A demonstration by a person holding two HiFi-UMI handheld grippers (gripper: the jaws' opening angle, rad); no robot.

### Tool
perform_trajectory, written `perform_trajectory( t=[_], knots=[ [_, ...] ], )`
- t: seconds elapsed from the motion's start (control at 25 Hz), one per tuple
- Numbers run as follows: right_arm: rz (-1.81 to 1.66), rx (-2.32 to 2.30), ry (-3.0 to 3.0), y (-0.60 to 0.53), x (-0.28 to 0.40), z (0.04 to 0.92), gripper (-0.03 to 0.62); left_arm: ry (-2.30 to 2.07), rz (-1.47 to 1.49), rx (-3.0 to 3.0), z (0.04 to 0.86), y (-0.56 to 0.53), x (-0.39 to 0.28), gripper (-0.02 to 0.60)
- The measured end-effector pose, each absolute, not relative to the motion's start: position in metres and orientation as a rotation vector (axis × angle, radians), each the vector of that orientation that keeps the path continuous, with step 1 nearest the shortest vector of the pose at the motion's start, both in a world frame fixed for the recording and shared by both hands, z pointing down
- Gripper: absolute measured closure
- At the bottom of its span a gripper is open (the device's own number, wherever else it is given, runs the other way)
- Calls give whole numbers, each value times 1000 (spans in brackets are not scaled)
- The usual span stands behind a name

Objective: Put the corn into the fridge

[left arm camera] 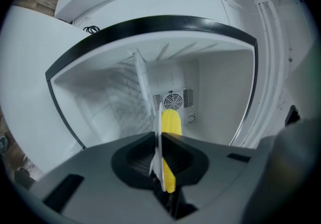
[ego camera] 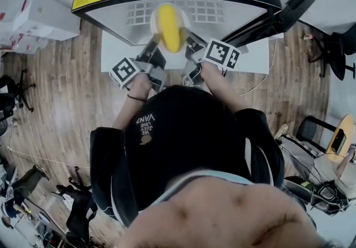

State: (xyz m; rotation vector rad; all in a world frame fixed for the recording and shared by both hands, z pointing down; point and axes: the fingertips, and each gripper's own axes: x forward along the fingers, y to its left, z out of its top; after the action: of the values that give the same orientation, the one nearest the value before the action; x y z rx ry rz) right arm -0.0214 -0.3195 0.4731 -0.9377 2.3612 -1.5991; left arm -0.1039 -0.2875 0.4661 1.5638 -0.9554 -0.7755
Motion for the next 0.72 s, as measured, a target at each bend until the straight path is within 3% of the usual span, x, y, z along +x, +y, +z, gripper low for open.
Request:
perform_trajectory(
  t=[0.72],
  knots=[
    [-1565,-933,2320,-336,-21,467,563,-930,-828,1490,467,-301,-104,548]
  ],
)
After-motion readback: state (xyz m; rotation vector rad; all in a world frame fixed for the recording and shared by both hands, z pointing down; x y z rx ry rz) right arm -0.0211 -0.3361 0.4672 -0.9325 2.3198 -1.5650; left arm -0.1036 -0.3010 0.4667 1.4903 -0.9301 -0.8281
